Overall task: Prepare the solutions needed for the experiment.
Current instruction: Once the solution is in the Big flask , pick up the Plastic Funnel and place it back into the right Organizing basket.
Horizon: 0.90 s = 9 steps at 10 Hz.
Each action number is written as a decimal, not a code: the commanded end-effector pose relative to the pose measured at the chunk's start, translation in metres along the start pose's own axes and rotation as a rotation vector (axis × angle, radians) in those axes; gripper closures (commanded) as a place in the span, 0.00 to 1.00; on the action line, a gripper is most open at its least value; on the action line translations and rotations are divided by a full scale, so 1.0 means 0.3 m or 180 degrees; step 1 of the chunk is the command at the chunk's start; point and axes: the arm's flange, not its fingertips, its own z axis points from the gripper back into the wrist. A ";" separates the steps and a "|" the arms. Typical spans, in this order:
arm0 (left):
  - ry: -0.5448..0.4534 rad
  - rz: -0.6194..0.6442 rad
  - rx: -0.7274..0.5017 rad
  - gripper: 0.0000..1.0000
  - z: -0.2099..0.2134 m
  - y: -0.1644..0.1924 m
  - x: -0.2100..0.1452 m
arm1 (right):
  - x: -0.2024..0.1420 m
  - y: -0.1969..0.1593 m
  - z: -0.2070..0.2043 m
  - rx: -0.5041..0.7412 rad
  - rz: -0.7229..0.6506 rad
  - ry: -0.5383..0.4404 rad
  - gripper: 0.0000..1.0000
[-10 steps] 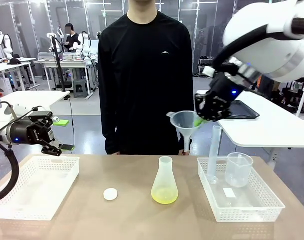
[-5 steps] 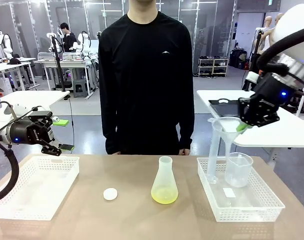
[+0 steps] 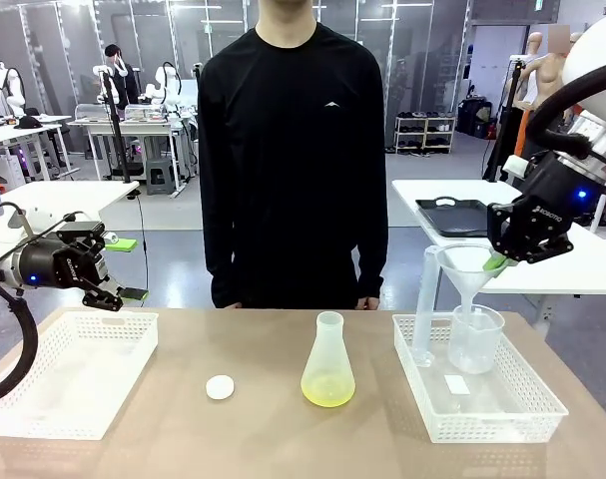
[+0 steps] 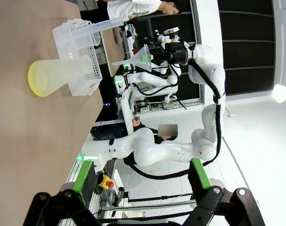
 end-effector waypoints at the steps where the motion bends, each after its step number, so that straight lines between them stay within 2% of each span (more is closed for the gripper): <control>1: 0.0012 -0.0008 -0.0036 0.00 0.000 -0.008 0.000 | 0.001 0.007 0.005 -0.0002 0.0015 -0.0067 1.00; 2: 0.0012 -0.0008 -0.0036 0.00 0.000 -0.008 0.000 | 0.000 0.000 0.000 0.0000 0.0000 0.0000 0.96; 3: 0.0012 -0.0008 -0.0036 0.00 0.000 -0.008 0.000 | 0.056 -0.007 -0.073 -0.0058 -0.0305 0.0389 0.96; 4: 0.0012 -0.0008 -0.0036 0.00 0.000 -0.008 0.000 | 0.073 -0.029 -0.116 0.0080 -0.0501 0.0483 0.96; 9: 0.0012 -0.0008 -0.0036 0.00 0.000 -0.008 0.000 | 0.155 -0.155 -0.316 -0.0131 -0.1151 0.0749 0.96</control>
